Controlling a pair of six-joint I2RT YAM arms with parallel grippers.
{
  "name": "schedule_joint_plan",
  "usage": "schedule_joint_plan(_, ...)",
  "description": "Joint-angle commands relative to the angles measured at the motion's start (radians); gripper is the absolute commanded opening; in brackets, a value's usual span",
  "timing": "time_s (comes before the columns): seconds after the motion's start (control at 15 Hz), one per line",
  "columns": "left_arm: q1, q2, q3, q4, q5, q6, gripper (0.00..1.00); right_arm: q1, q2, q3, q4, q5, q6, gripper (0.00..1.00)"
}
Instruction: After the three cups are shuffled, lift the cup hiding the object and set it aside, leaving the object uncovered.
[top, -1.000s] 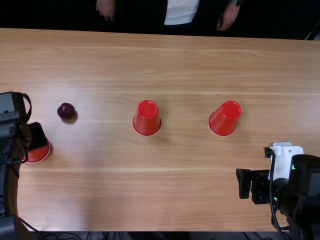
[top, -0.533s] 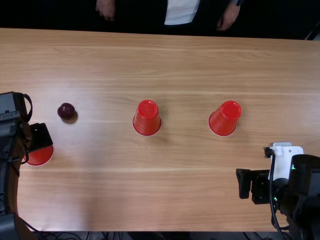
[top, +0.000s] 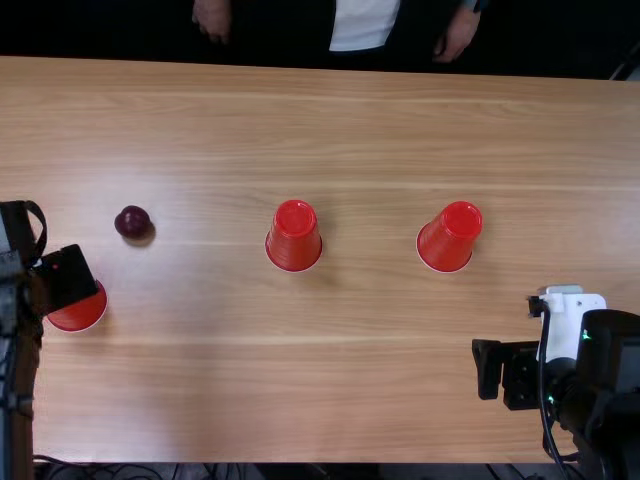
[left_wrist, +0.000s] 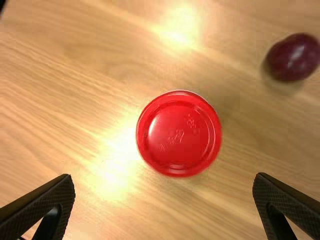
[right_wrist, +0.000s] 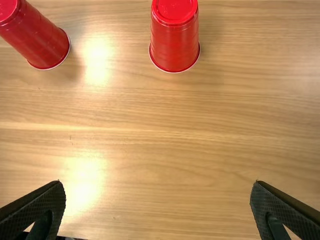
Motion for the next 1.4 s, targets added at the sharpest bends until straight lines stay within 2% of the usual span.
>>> schedule_joint_plan(0.0,-0.027,-0.058,0.014,-0.024,0.008,-0.009,1.0,0.015,-0.014,0.023,0.0,-0.008,0.002,1.0)
schedule_joint_plan(0.07,-0.073,-0.103,0.014,-0.057,0.018,-0.009,1.0,0.015,-0.014,0.021,0.0,-0.008,0.002,1.0)
schedule_joint_plan(0.2,-0.168,-0.164,0.016,-0.119,0.054,-0.007,1.0,0.015,-0.014,0.013,-0.006,-0.008,0.002,1.0)
schedule_joint_plan(0.33,-0.233,-0.201,0.021,-0.176,0.099,-0.007,1.0,0.015,-0.016,0.013,-0.006,-0.008,0.002,1.0)
schedule_joint_plan(0.4,-0.253,-0.216,0.027,-0.206,0.104,-0.007,1.0,0.016,-0.016,0.012,-0.006,-0.008,0.002,1.0)
schedule_joint_plan(0.6,-0.274,-0.249,0.028,-0.281,0.106,-0.005,1.0,0.02,-0.017,0.009,-0.006,-0.008,0.004,1.0)
schedule_joint_plan(0.8,-0.274,-0.318,0.011,-0.29,0.106,-0.003,1.0,0.021,-0.019,-0.011,-0.006,-0.008,0.004,1.0)
schedule_joint_plan(1.0,-0.274,-0.413,-0.099,-0.27,0.108,-0.003,1.0,0.021,-0.028,-0.045,0.0,-0.008,0.004,1.0)
schedule_joint_plan(1.33,-0.274,-0.64,-0.315,-0.162,0.11,-0.007,1.0,0.02,-0.192,-0.177,0.033,-0.008,0.008,1.0)
